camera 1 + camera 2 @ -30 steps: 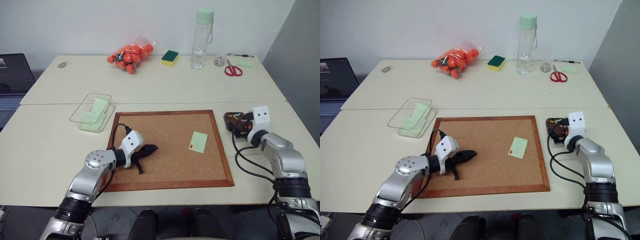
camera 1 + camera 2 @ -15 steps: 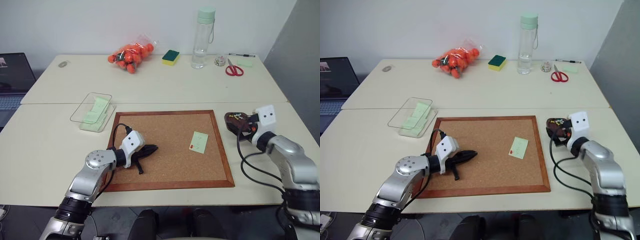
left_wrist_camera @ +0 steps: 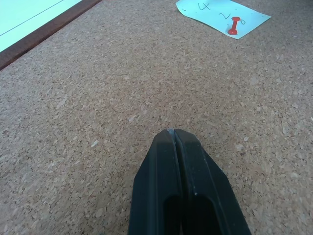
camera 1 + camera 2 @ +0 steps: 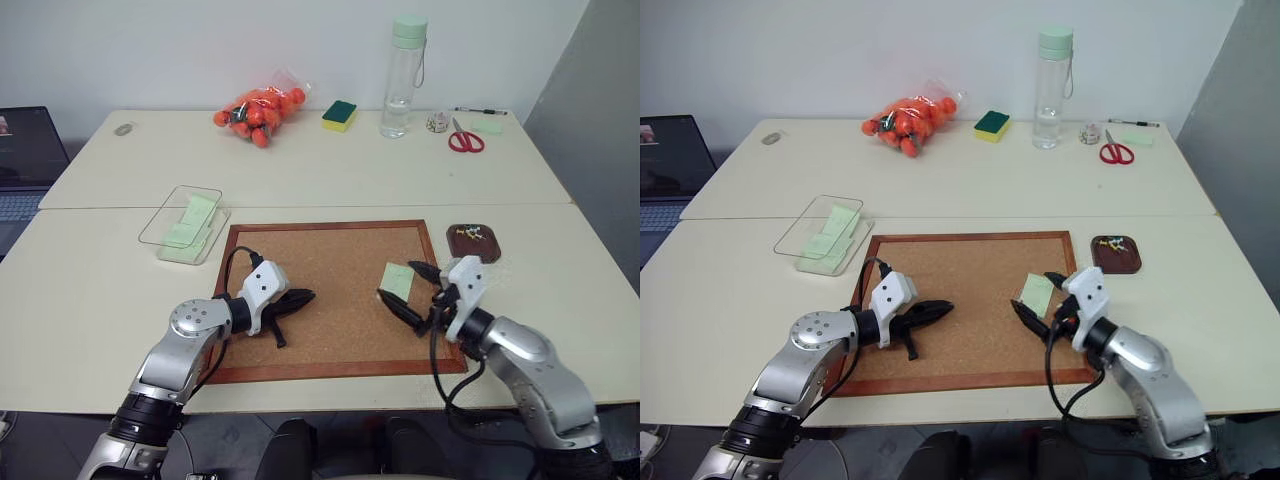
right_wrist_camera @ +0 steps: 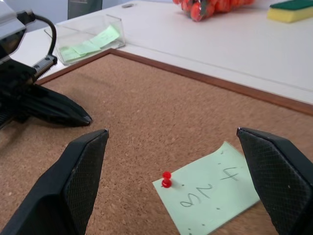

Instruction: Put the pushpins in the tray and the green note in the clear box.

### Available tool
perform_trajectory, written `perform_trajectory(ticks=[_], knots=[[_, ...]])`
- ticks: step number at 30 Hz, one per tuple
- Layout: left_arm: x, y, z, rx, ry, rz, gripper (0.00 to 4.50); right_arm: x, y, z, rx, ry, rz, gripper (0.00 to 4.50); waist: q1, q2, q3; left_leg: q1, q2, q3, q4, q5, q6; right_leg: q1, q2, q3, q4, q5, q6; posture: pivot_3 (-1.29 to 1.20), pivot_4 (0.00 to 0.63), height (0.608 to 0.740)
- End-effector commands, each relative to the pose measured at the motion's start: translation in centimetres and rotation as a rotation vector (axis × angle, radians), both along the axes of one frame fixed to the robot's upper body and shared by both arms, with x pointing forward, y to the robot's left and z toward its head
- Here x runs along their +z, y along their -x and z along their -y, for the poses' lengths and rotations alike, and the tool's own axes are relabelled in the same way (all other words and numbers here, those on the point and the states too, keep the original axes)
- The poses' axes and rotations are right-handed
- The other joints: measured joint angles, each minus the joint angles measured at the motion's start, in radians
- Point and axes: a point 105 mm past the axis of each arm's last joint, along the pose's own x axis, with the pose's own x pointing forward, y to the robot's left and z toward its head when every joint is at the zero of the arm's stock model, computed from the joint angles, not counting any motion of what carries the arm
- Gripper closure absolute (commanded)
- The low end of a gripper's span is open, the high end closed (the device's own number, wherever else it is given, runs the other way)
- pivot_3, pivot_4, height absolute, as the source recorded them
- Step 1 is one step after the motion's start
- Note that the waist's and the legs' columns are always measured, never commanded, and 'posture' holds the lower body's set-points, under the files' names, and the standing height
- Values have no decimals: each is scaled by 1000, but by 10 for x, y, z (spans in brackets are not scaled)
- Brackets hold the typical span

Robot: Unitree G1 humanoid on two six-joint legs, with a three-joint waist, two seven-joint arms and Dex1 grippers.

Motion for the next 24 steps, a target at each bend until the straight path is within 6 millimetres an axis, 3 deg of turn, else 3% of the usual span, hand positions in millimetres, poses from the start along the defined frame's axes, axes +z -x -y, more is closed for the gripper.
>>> perform_trajectory(ticks=[1, 8, 11, 24], knots=[[-14, 4, -7, 21, -38, -57, 4500, 1, -5, -6, 24, 8, 48, 31, 0, 0, 0, 0, 0, 0, 0, 0, 0, 0, 0, 0, 0, 0, 0, 0, 150, 740], [-15, 5, -7, 26, -38, -59, 4500, -17, -6, -14, 52, 40, 31, 31, 0, 0, 0, 0, 0, 0, 0, 0, 0, 0, 0, 0, 0, 0, 0, 0, 150, 740], [-16, 6, -7, 26, -38, -62, 4500, -23, -7, -16, 52, 57, 27, 484, 0, 0, 0, 0, 0, 0, 0, 0, 0, 0, 0, 0, 0, 0, 0, 0, 150, 740], [-19, 8, -7, 25, -37, -67, 4500, -30, -13, -10, 14, 66, 25, 3178, -2, 0, 0, 1, 0, 0, 0, 0, 0, 0, 0, 0, 1, 0, 0, 0, 150, 740]])
